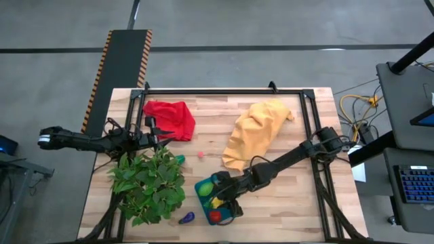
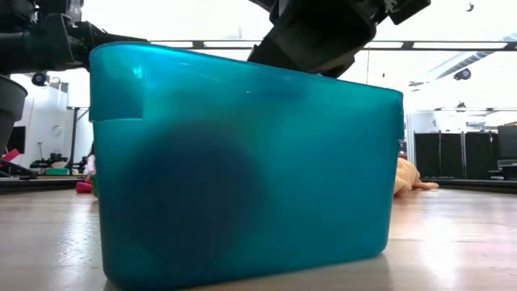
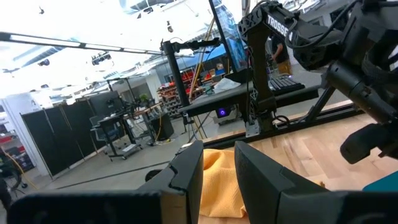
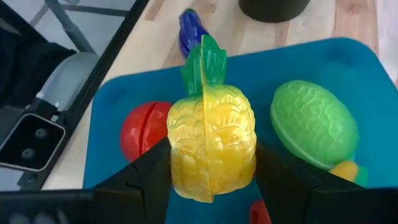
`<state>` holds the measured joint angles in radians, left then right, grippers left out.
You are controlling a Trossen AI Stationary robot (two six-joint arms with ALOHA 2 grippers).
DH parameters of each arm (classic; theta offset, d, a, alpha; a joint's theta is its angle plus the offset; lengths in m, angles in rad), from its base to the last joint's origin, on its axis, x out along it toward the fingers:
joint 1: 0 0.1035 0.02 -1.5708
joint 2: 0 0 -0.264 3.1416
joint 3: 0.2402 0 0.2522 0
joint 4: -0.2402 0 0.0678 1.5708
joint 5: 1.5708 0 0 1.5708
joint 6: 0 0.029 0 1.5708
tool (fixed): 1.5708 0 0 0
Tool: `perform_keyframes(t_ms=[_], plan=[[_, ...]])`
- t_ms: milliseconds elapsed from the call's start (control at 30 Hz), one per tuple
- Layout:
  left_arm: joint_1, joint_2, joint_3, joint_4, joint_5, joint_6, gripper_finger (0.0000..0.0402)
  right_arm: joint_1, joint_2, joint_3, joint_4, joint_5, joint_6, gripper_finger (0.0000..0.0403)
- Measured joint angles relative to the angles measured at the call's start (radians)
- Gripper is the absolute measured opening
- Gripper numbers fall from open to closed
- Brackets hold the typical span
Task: Pick and placing Produce into tupperware
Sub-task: Put the pineapple into the bin
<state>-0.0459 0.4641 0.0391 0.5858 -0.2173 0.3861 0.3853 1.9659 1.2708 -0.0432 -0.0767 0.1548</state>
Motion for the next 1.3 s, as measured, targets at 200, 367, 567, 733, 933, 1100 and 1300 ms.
perform_keyframes(t_ms=[200,367,567,733,933,1100,1300], plan=[[0.0,0.001,0.0,0.0,0.0,0.02,0.0078,0.005,0.0,0.0,-0.007,0.029,0.002,0.0194],[0.0,0.002,0.0,0.0,0.0,0.02,0.0078,0.005,0.0,-0.001,-0.006,0.031,0.002,0.0194],[0.0,0.002,-0.001,0.0,0.0,0.019,0.0078,0.005,0.0,-0.001,-0.002,0.054,0.002,0.0194],[0.0,0.002,-0.001,0.0,0.0,0.019,0.0078,0.007,0.0,-0.002,-0.002,0.054,0.004,0.0194],[0.0,0.002,-0.001,0.0,0.0,0.019,0.0078,0.007,0.0,-0.003,-0.001,0.054,0.029,0.0194],[0.0,0.002,-0.001,0.0,0.0,0.018,0.0078,0.007,0.0,-0.003,0.004,0.053,0.029,0.0194],[0.0,0.002,-0.001,0.0,0.0,0.018,0.0078,0.007,0.0,-0.003,0.015,0.053,0.029,0.0194]])
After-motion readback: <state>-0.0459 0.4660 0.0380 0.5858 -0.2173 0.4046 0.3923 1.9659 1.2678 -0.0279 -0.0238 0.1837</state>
